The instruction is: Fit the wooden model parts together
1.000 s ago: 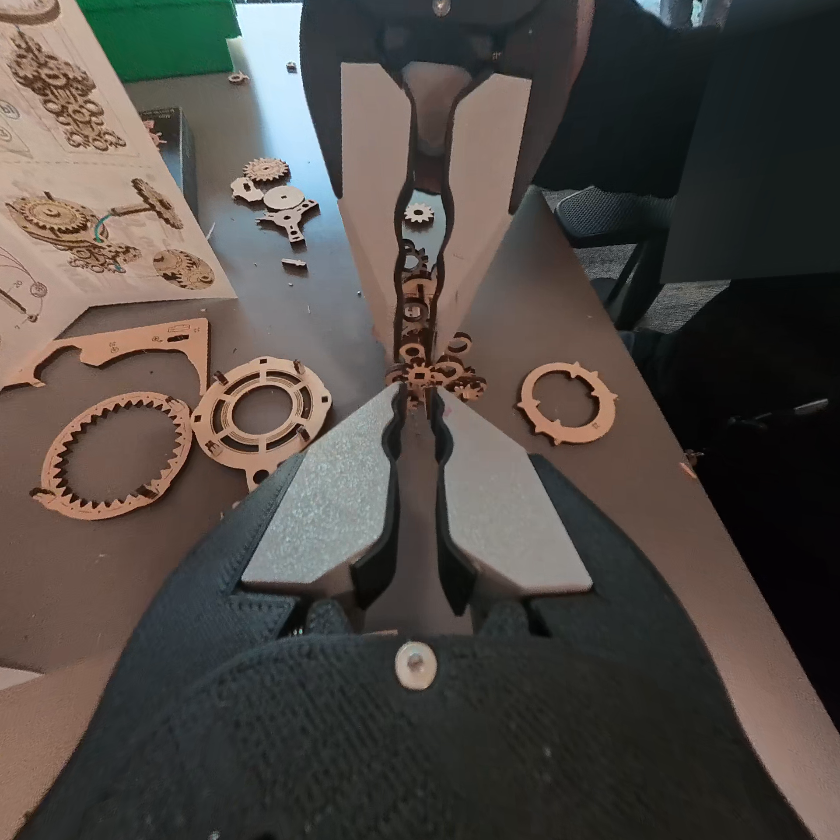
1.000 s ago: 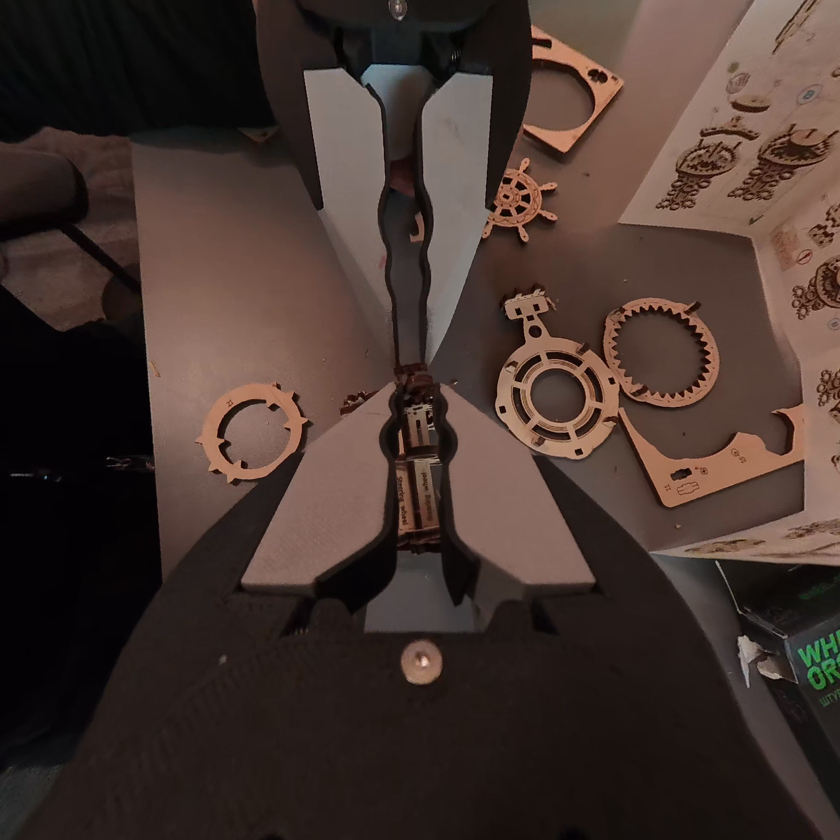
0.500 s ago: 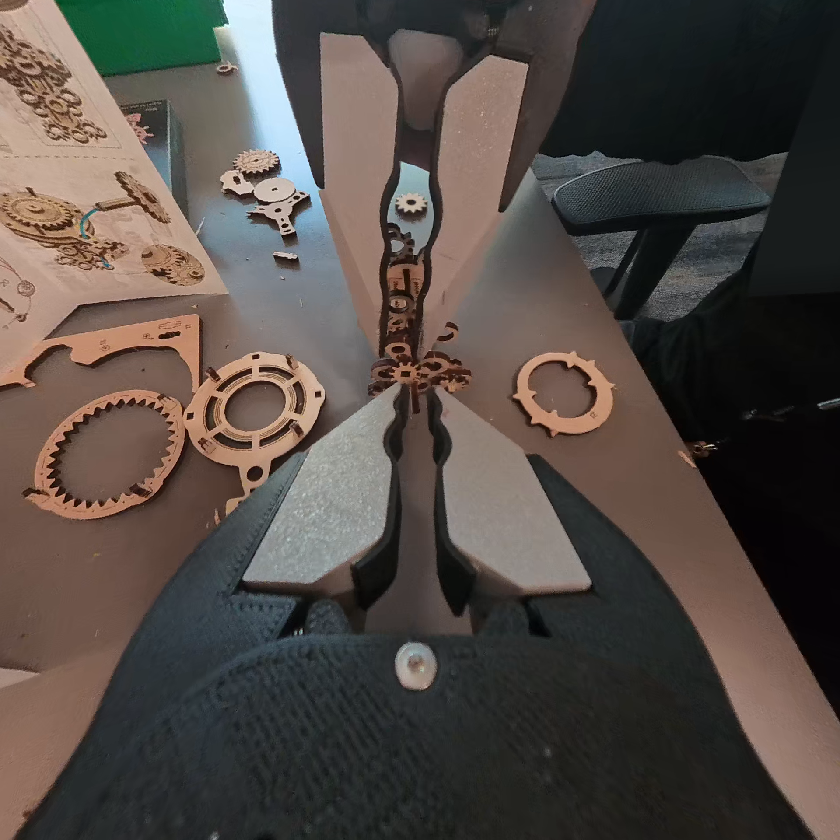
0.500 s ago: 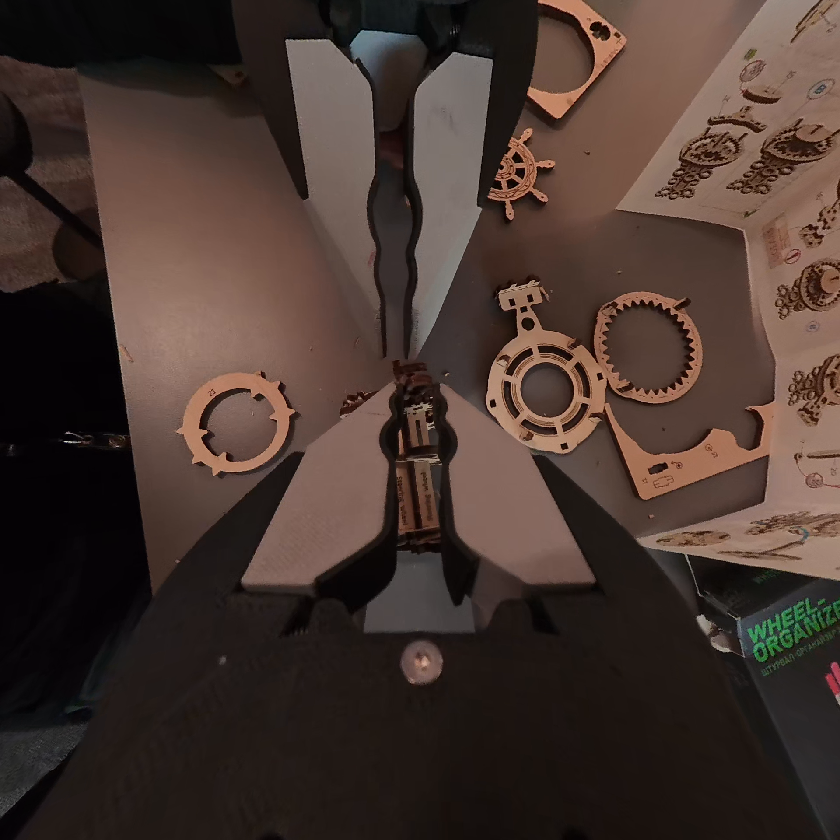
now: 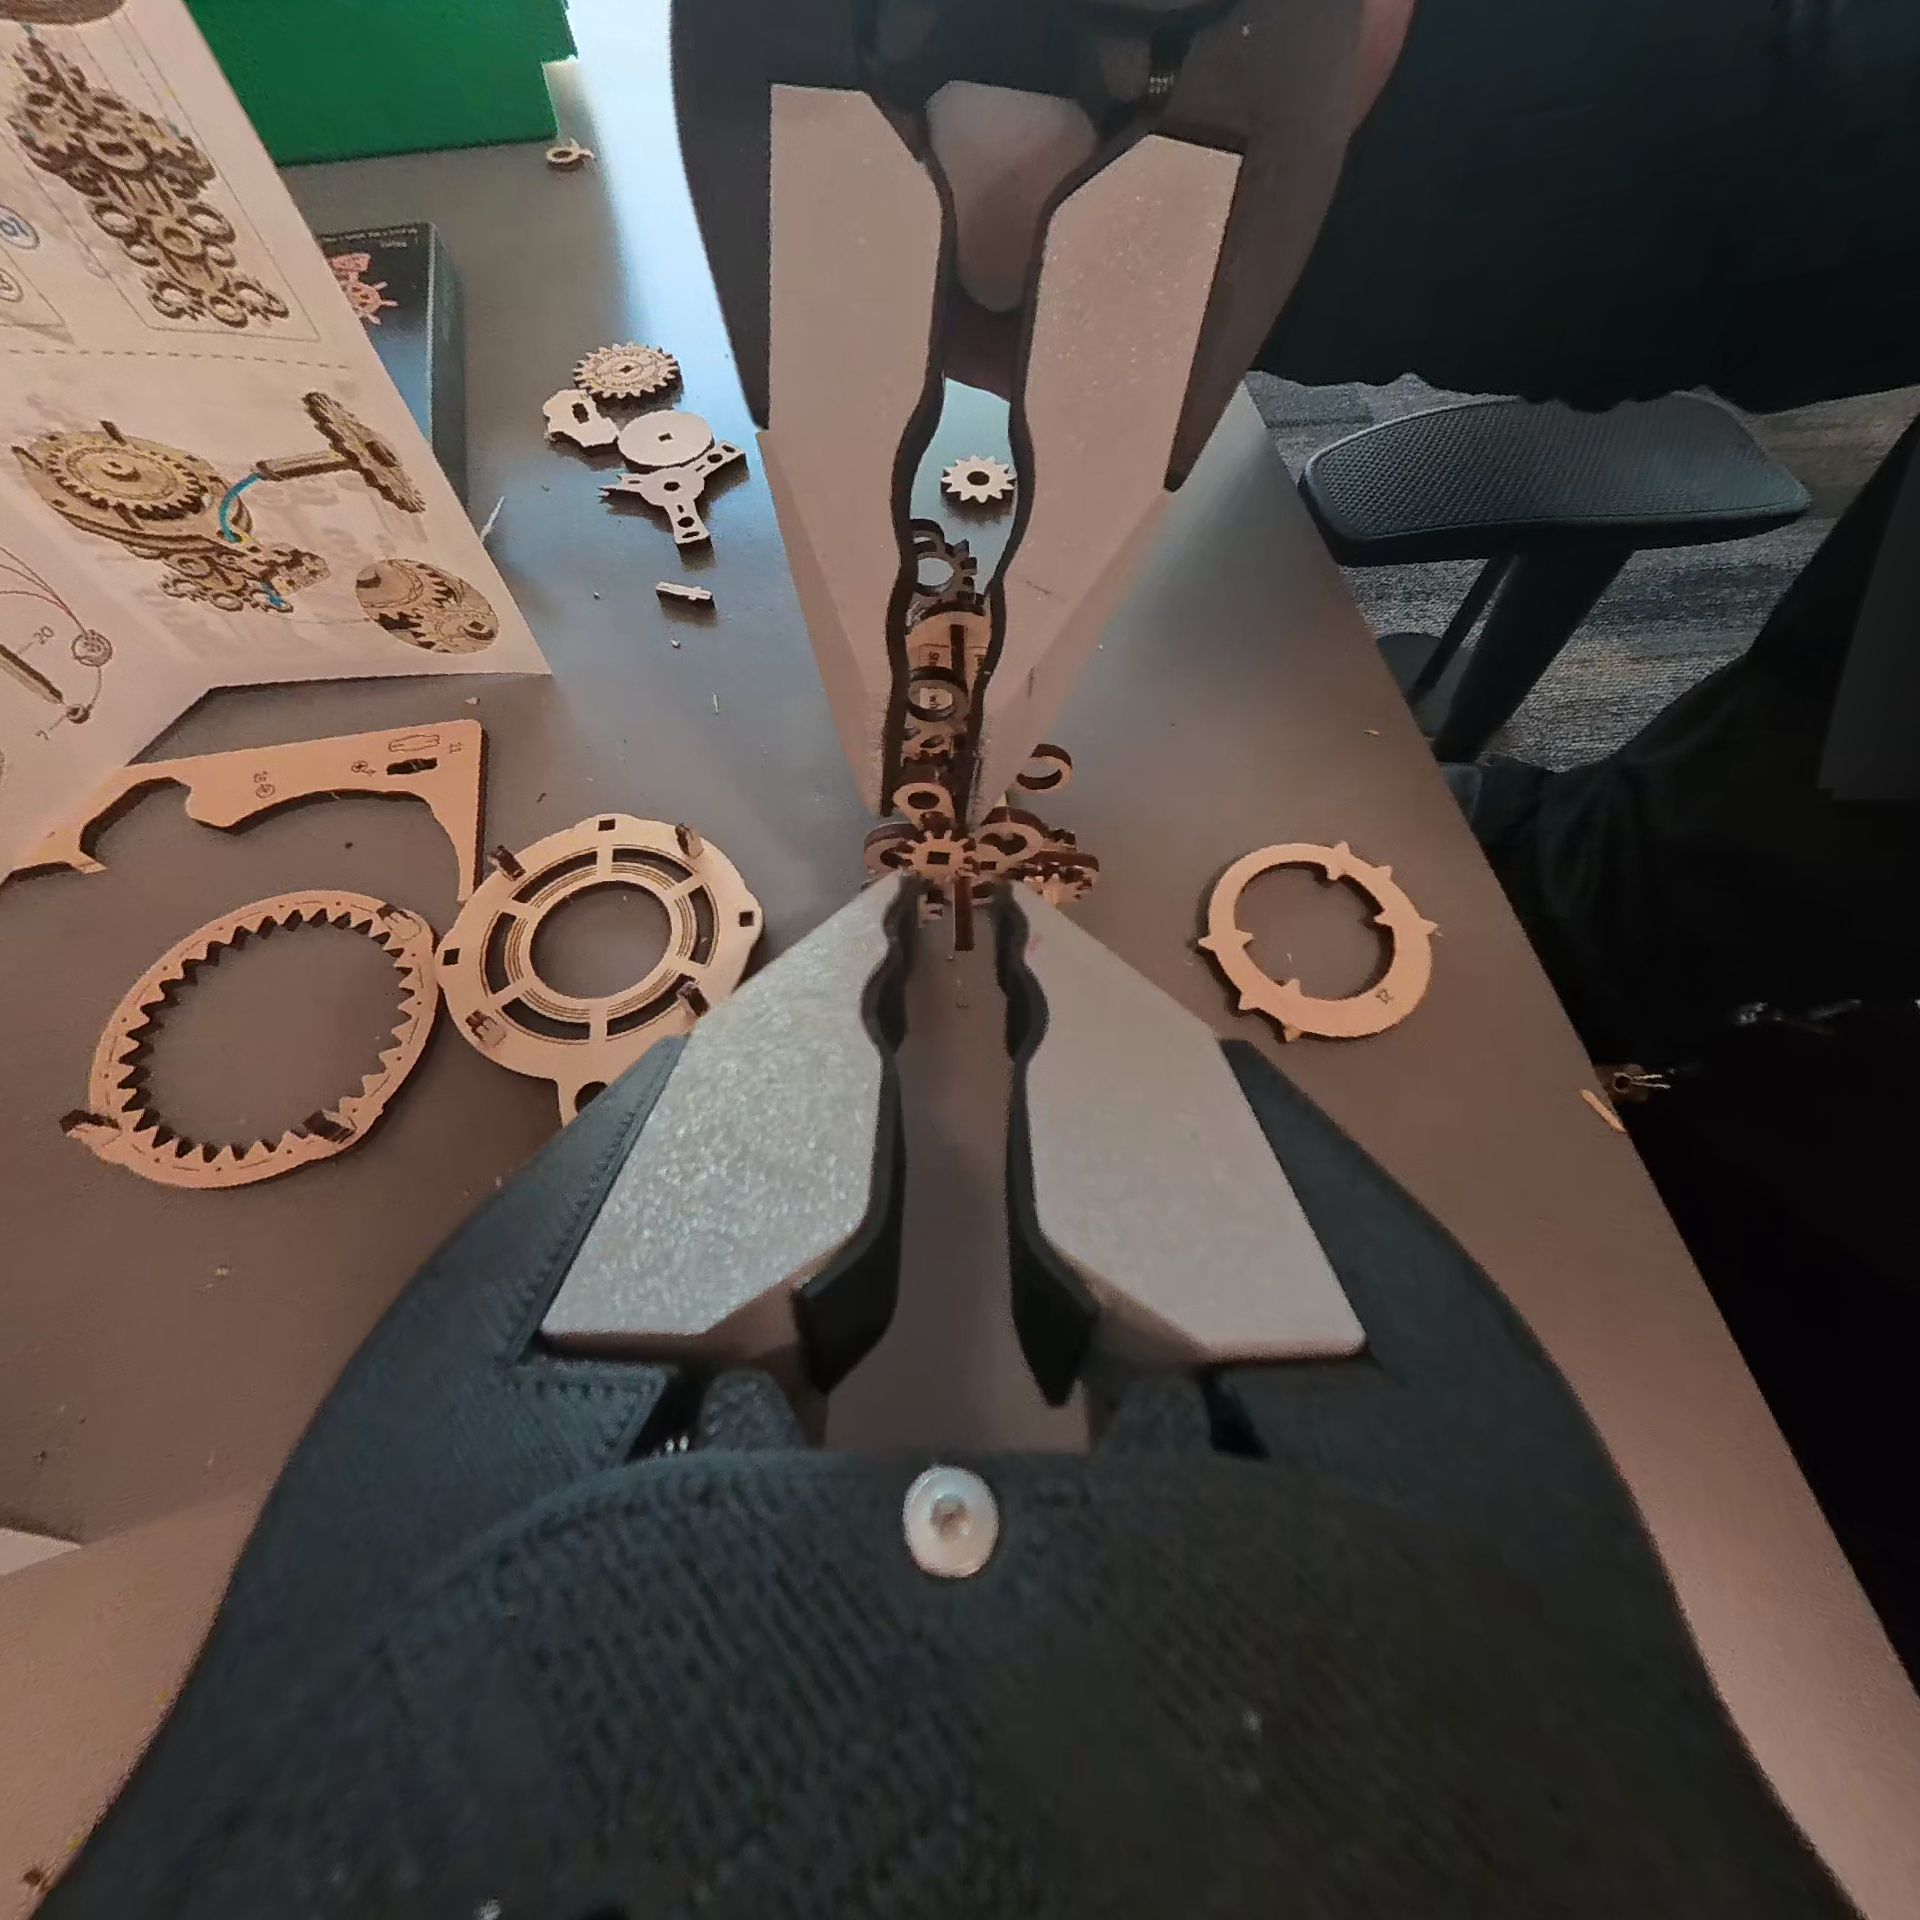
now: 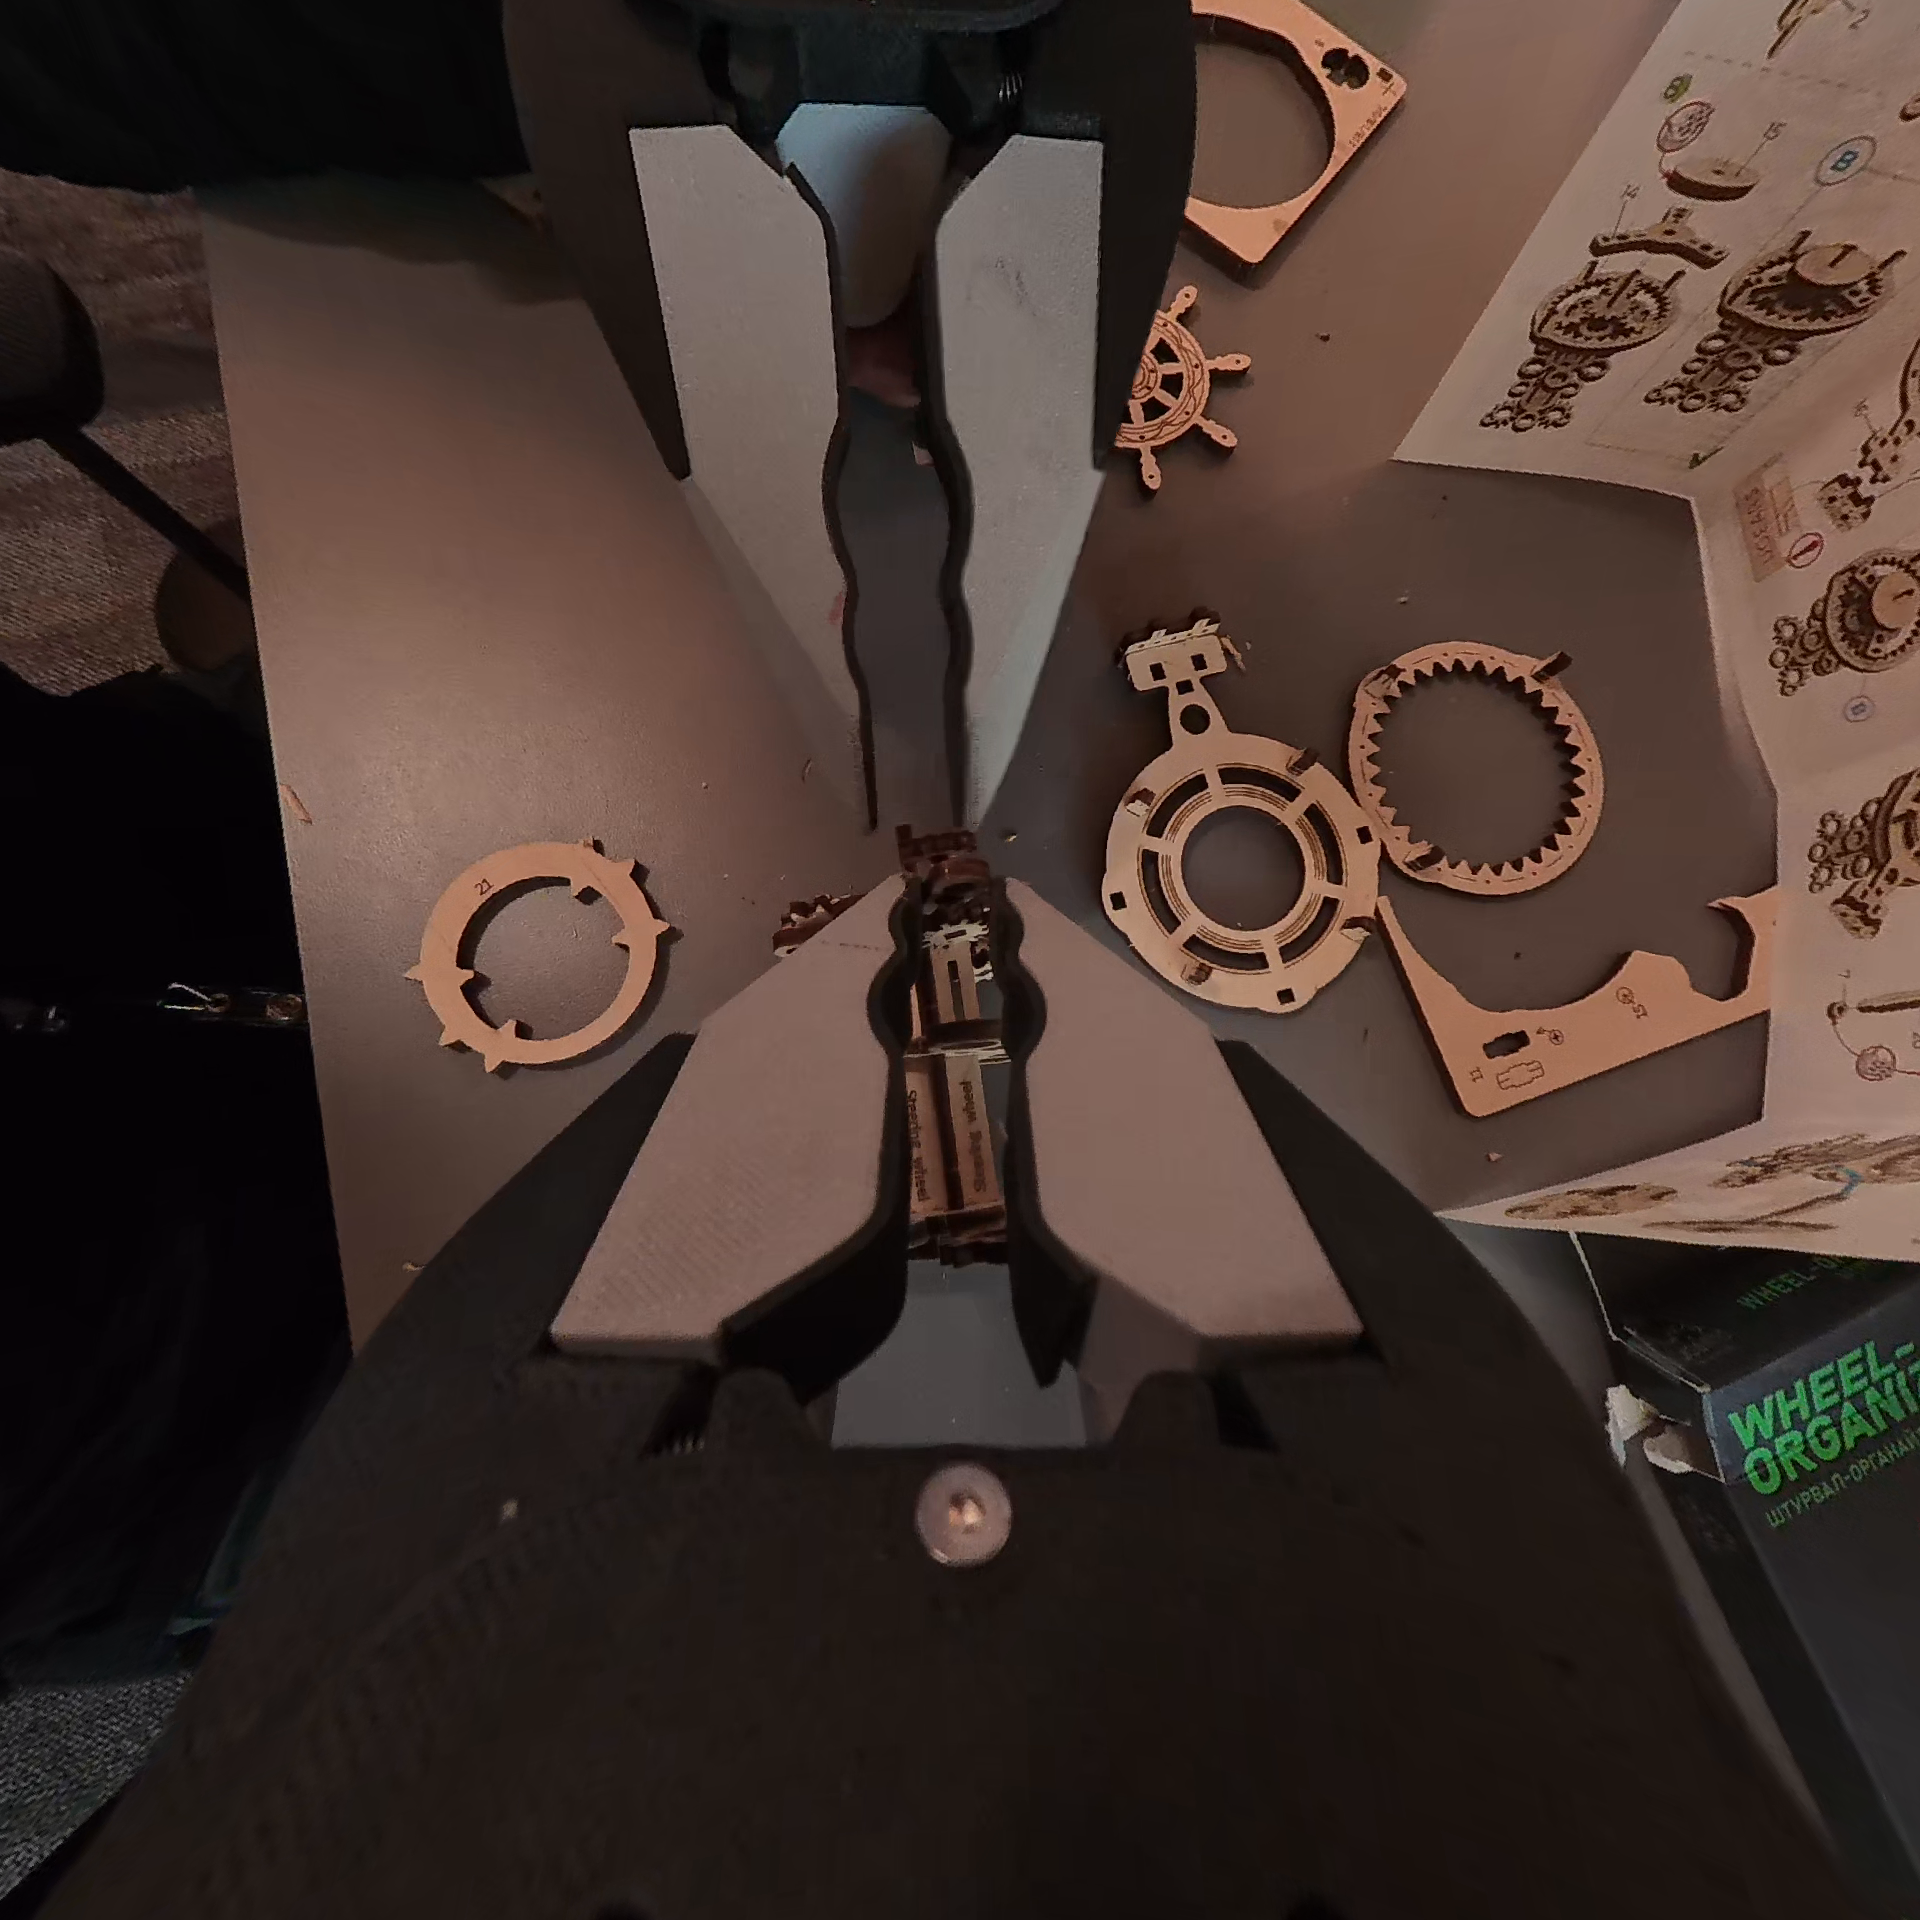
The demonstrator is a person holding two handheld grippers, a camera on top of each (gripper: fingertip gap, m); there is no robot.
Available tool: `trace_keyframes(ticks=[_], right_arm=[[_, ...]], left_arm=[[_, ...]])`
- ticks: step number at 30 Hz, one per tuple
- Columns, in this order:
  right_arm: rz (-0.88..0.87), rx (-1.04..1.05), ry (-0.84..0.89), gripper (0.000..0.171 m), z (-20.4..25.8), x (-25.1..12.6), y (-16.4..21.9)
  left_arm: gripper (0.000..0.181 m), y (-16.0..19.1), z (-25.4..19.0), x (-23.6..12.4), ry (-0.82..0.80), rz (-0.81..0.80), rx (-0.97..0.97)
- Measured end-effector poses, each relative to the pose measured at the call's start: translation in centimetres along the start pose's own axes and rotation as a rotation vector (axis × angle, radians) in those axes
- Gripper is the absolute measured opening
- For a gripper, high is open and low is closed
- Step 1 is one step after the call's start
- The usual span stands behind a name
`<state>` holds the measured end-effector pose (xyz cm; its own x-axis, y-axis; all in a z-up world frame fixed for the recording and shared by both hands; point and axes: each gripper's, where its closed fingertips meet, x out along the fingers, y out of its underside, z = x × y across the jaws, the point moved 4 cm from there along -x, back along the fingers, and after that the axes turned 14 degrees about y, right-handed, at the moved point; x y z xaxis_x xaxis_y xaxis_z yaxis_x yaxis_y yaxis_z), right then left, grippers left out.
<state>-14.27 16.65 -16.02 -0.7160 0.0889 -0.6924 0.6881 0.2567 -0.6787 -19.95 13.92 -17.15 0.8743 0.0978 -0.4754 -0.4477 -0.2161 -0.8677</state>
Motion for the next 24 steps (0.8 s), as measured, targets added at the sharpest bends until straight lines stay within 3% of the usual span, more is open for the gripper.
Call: trace_keyframes(ticks=[18, 21, 24], right_arm=[[-0.039, 0.001, -0.038, 0.01, 0.0, -0.2, -0.1], [-0.038, -0.007, -0.009, 0.024, -0.4, -0.5, -0.1], [-0.048, -0.006, -0.011, 0.026, -0.5, -0.9, -0.2]], left_arm=[[0.011, -0.6, 0.2, 0.9, -0.042, 0.01, 0.046], [0.011, -0.5, 0.1, 1.0, -0.04, 0.013, 0.046], [0.011, -0.5, 0.1, 1.0, -0.041, 0.019, 0.051]])
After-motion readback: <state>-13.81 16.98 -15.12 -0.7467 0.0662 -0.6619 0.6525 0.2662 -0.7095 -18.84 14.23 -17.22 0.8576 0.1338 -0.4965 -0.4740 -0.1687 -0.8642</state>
